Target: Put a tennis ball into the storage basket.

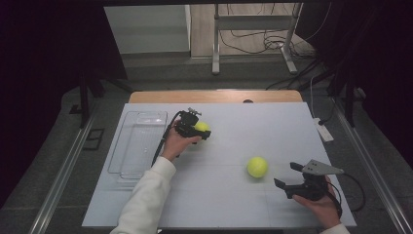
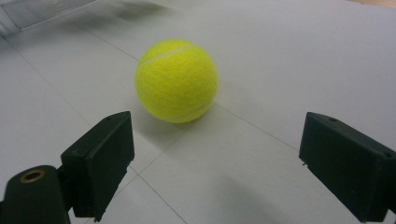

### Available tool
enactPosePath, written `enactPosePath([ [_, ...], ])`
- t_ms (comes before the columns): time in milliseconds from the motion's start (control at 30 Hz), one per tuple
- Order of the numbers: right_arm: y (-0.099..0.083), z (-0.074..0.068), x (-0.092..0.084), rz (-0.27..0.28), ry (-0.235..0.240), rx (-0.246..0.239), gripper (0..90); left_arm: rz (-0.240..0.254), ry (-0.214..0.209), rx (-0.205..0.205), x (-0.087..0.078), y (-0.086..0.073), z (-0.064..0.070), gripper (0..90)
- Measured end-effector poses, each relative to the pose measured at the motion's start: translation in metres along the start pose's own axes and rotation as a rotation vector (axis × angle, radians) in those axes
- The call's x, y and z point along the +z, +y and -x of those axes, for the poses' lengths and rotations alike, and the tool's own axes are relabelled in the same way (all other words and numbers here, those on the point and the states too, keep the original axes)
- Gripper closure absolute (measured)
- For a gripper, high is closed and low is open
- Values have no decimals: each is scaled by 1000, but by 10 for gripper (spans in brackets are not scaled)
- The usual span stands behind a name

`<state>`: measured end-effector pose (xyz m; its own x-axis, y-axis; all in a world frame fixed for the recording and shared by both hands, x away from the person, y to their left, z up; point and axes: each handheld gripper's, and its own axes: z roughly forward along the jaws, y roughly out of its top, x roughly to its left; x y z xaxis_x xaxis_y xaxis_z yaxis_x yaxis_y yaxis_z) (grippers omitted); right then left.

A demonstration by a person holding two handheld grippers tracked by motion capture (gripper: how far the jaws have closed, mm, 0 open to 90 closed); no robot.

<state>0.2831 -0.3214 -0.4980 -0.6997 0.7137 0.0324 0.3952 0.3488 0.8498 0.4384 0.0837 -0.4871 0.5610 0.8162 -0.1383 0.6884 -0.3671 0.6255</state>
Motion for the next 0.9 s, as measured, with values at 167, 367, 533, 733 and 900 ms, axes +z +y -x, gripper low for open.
enactPosePath([
  [167, 0, 0, 0, 0, -1, 1, 106, 19, -1, 18, -6, 1, 5, 270],
  [367, 0, 0, 0, 0, 0, 1, 106, 38, 5, 35, -14, 3, 8, 270],
  [533, 0, 0, 0, 1, 0, 0, 106, 62, 11, 49, -24, 6, 9, 270],
  [733, 0, 0, 0, 1, -2, 1, 106, 91, 9, 61, -35, 8, 11, 270],
  [900, 0, 0, 0, 1, -3, 1, 106, 122, 0, 63, -44, 9, 14, 270],
])
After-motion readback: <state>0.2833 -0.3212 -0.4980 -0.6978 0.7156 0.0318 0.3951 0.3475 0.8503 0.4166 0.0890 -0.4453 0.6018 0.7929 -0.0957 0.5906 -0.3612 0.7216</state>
